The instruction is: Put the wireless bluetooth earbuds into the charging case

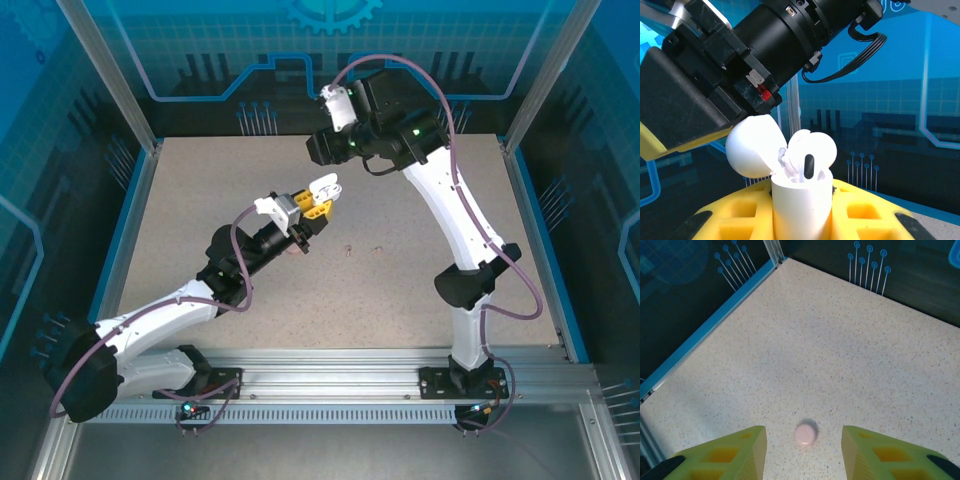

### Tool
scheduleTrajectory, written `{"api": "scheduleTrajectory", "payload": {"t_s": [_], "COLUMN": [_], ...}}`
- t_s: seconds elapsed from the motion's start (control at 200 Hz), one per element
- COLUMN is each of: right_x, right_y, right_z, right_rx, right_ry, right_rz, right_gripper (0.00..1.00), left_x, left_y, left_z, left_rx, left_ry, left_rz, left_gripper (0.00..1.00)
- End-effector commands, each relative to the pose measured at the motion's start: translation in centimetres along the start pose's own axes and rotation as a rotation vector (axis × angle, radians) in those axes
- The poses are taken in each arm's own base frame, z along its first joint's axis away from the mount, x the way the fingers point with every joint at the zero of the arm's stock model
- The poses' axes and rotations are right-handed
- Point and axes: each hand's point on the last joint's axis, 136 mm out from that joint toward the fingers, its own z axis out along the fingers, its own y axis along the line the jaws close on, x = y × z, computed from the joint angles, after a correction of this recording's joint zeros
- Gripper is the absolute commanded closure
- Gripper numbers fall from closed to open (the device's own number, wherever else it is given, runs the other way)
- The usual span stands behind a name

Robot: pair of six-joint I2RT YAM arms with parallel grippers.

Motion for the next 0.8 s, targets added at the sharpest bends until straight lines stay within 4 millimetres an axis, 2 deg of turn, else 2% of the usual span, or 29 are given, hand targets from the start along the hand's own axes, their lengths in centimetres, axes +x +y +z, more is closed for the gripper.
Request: {"api": "scheduleTrajectory", "payload": {"t_s": [0.0,0.295,0.575,0.795], "right_x": [0.7,3.3,4.6,3.5], "right_y": [1.0,1.8,2.4,1.3], "right_z": [-0.8,-2.0,-4.4,-5.6], "right_rx": [-0.029,-0.028,-0.024,0.037], "right_ry": [0.023,0.075,0.060,-0.026], "right_rz": [0.006,-0.020,-0.018,0.013], "right_gripper": [0.58,0.63,0.65,0.63], "left_x": [-1.6,-1.6,-1.5,-1.4], "left_y": [-0.4,0.0,0.2,0.1], "left_z": [0.2,0.4,0.6,0.7], "left_rx": [0.017,-0.002,-0.012,-0.005], "left_ry": [-0.049,-0.053,-0.053,-0.047], "left_rz": [-0.010,-0.014,-0.016,-0.022], "left_gripper": [1.00,1.00,1.00,1.00]}}
